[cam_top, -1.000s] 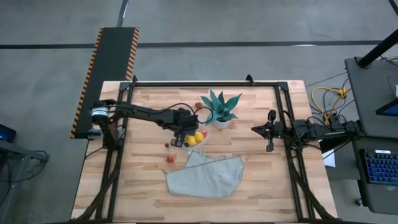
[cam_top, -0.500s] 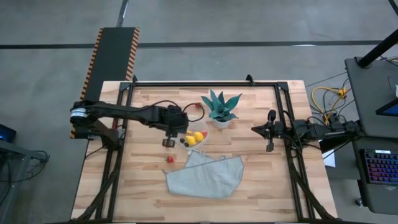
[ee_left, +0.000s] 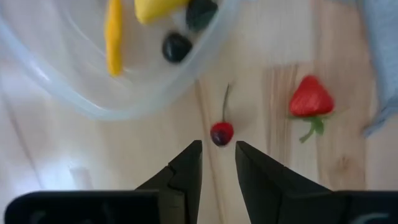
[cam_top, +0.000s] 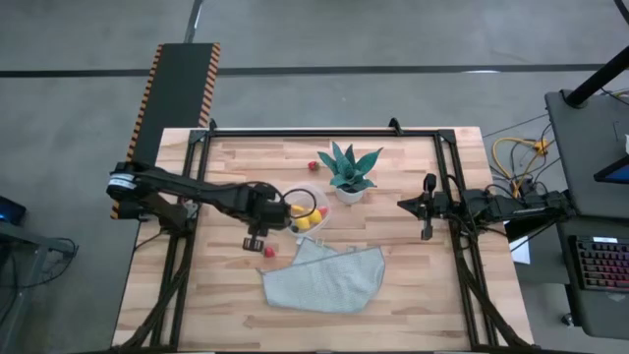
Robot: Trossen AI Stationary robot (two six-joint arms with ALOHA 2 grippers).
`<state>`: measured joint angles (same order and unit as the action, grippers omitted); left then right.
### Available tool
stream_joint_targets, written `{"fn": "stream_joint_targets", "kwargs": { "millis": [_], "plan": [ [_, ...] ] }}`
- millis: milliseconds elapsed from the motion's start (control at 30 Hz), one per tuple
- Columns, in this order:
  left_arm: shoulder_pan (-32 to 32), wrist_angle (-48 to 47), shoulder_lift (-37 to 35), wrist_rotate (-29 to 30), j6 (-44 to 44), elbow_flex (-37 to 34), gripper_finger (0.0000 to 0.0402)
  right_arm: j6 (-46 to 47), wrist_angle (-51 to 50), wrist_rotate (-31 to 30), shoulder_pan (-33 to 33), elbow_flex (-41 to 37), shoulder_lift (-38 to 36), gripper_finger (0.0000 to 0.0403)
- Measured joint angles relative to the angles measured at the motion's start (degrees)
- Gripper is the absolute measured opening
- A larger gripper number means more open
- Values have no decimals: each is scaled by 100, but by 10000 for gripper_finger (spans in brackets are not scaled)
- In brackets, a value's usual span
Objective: Pick and placing Produce into tupperware
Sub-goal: Put the red cherry into the container
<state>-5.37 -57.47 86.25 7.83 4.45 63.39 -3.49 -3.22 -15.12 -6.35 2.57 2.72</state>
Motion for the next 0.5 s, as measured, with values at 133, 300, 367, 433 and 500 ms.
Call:
{"fn": "stream_joint_targets", "kwargs": {
  "millis": [133, 300, 367, 433, 500],
  "plan": [
    [13, 22, 73, 0, -122, -327, 89, -1, 0, -2, 0, 0, 0, 9],
    [9, 495, 73, -128, -267, -673, 122, 0, 0, -2, 0, 0, 0, 9],
    [9, 503, 73, -136, -266, -728, 141, 0, 0, -2, 0, 0, 0, 9],
    [9, 626, 73, -142, -256, -789, 163, 2, 0, -2, 0, 0, 0, 9],
    [9, 747, 73, -155, -262, -865, 183, 2, 1, -2, 0, 0, 0, 9]
  ]
}}
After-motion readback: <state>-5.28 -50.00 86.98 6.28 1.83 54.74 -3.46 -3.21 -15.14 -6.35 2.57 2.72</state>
